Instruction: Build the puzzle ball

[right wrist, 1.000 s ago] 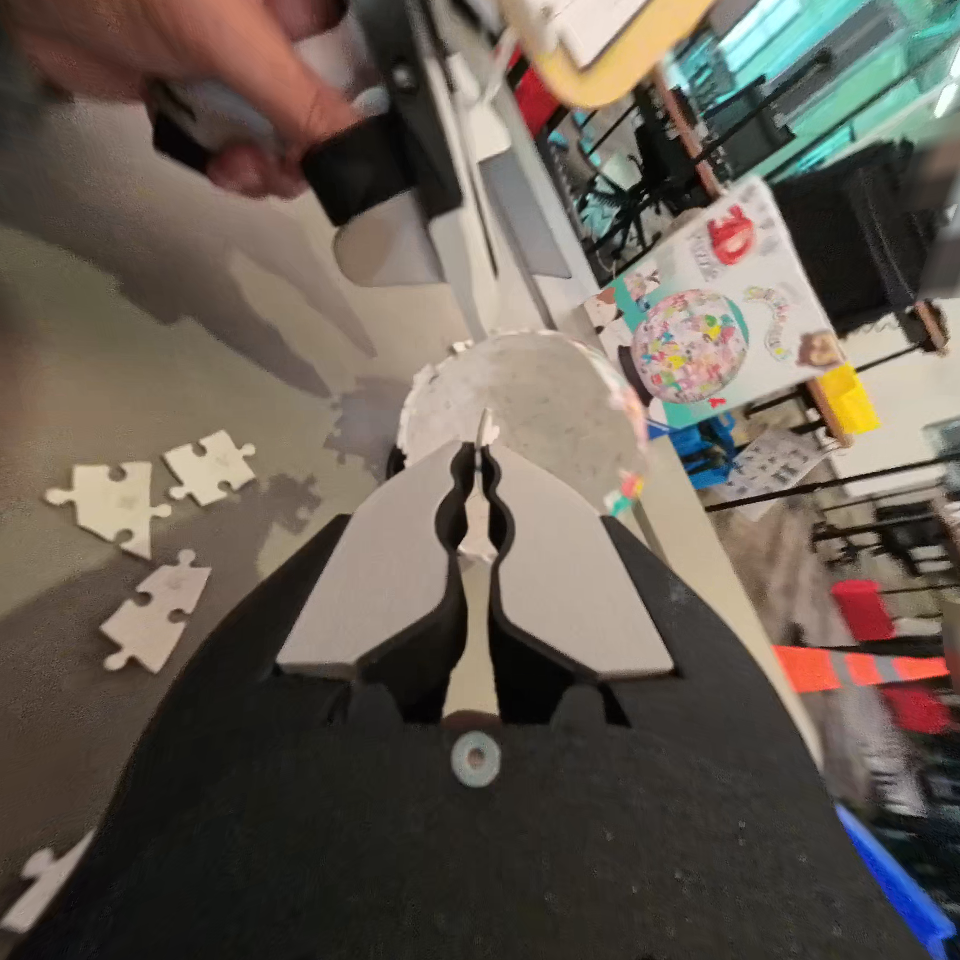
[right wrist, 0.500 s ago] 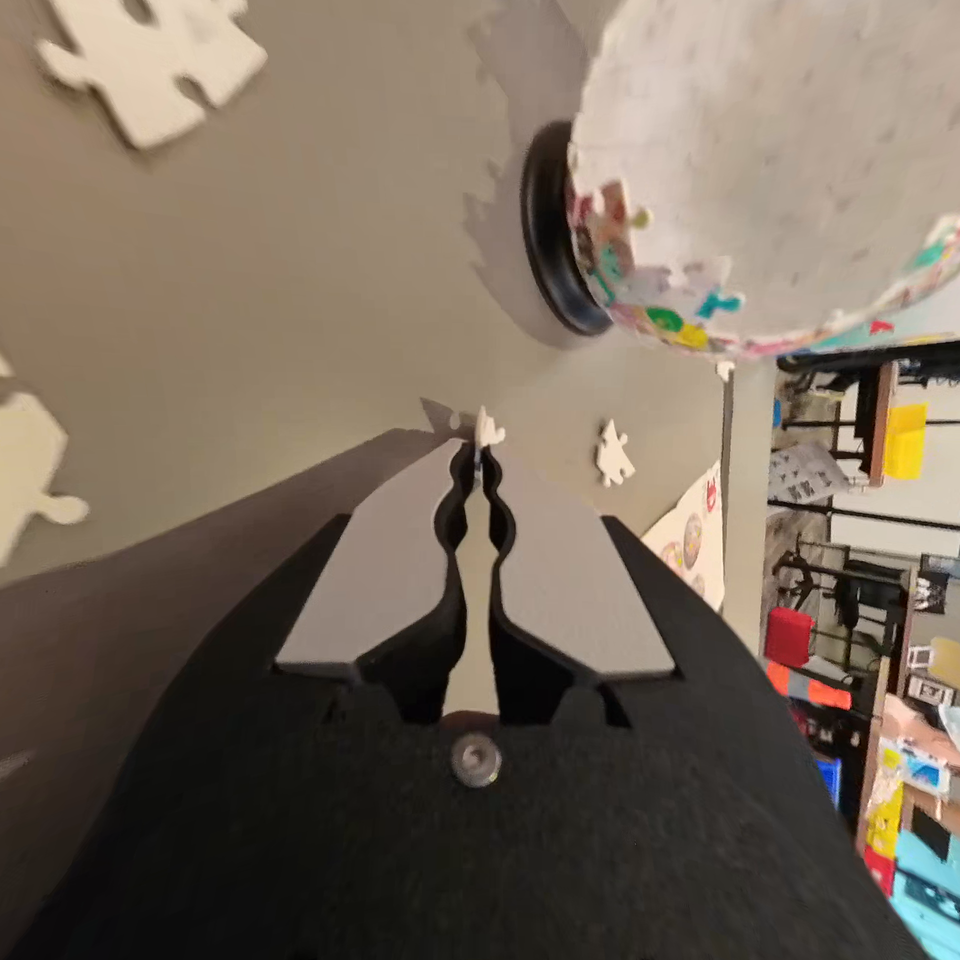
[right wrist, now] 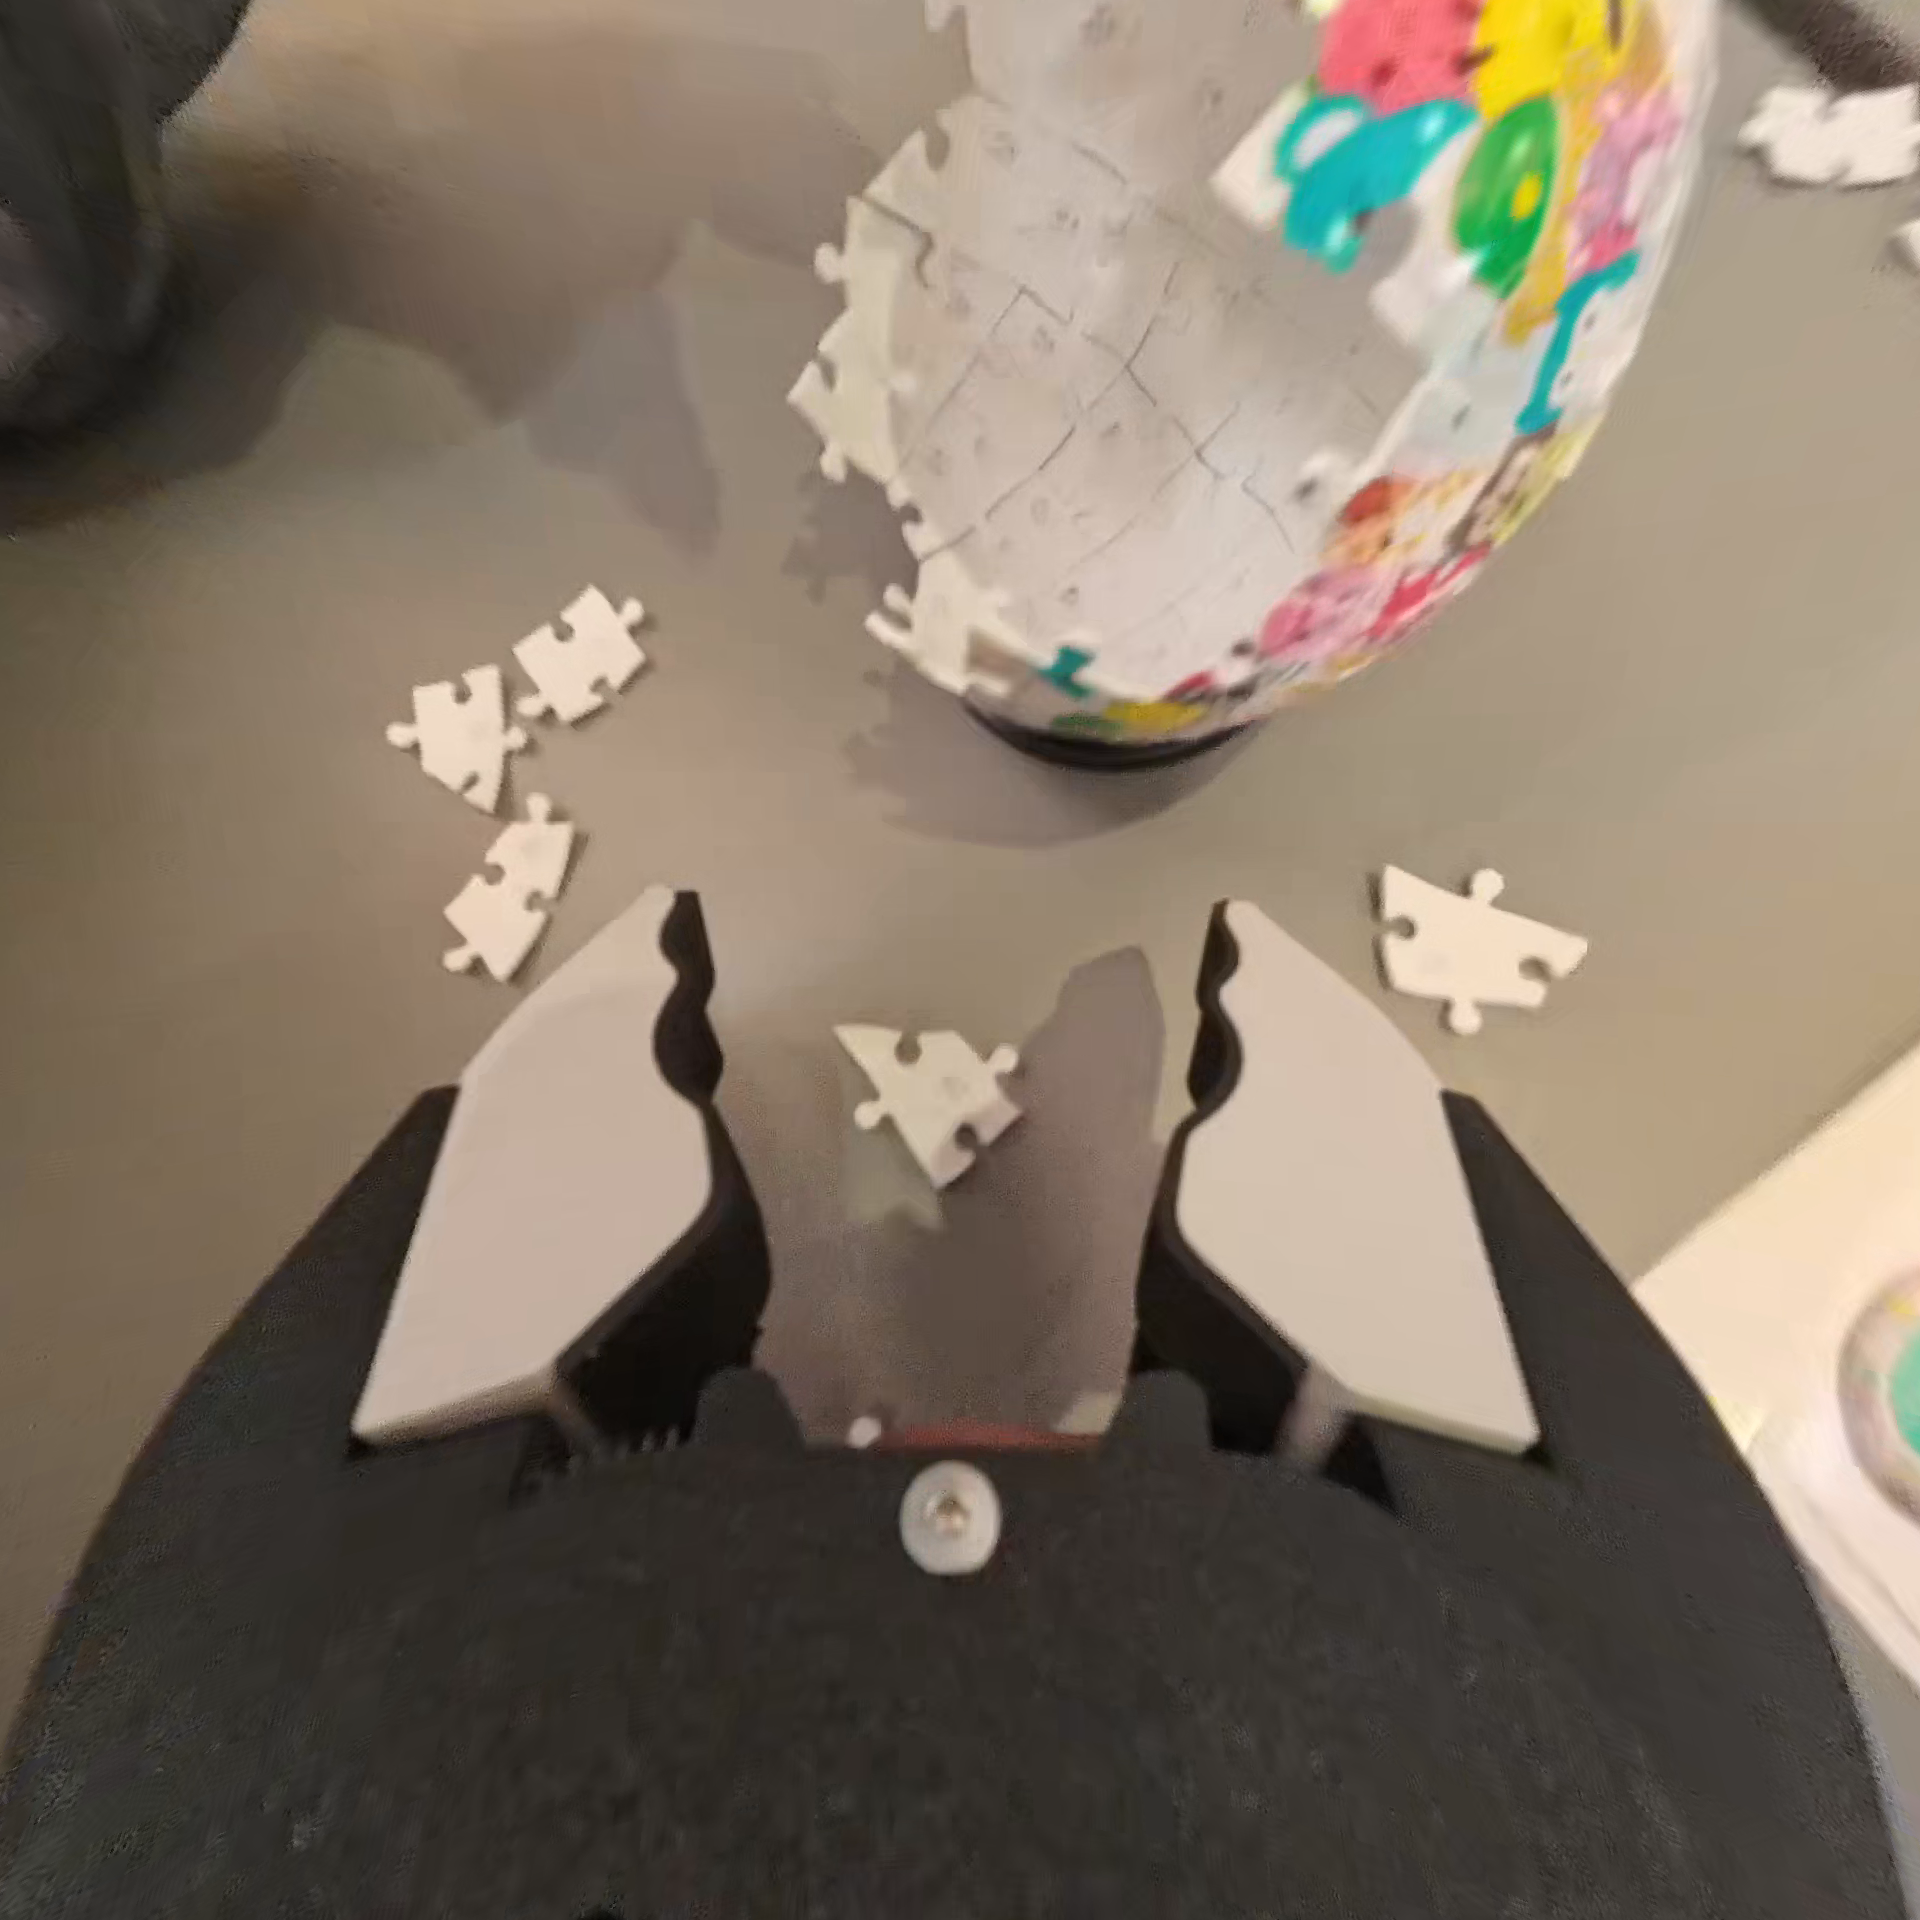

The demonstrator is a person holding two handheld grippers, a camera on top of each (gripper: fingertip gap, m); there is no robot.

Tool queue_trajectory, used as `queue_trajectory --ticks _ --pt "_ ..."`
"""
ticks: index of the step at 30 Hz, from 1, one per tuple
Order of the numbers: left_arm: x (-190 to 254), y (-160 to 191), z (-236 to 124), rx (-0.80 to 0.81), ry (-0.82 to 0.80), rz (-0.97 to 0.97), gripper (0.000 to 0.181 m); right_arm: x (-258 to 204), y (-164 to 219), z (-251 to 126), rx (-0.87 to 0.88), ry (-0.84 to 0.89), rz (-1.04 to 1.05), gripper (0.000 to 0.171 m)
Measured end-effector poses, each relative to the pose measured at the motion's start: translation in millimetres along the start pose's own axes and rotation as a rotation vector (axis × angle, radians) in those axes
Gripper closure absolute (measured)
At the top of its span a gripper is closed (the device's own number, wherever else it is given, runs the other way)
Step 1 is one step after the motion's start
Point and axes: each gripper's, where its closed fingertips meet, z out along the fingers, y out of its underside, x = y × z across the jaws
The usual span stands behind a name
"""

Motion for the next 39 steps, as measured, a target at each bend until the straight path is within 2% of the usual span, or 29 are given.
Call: queue_trajectory --ticks 5,13,18,28,32,35,38,39 --pt "-4 5 18 -0.091 -0.026 0.006 0.082 15 -18 15 -0.049 -0.07 -0.054 0.078" --pt "-10 3 24 -0.067 -0.078 0.0 0.073 34 -39 15 -0.035 -0.012 -0.076 0.072" --pt "-9 3 29 -0.05 -0.108 0.022 0.07 46 -39 17 -0.072 0.039 -0.119 0.067" --pt "-2 15 17 -0.003 -0.034 -0.008 0.08 43 -21 7 -0.096 -0.023 -0.124 0.076" --pt "-5 8 -2 0.028 0.055 -0.061 0.083 41 -11 -9 -0.159 -0.223 -0.086 0.091" --pt "-2 10 -10 -0.052 0.153 -0.047 0.092 43 -11 -11 -0.253 -0.334 -0.096 0.093" --pt "-8 34 -11 -0.273 0.191 0.013 0.094 48 -14 -4 -0.337 -0.365 -0.152 0.099" --pt "-13 45 -12 -0.358 0.185 0.046 0.102 49 -13 -2 -0.367 -0.372 -0.166 0.1"
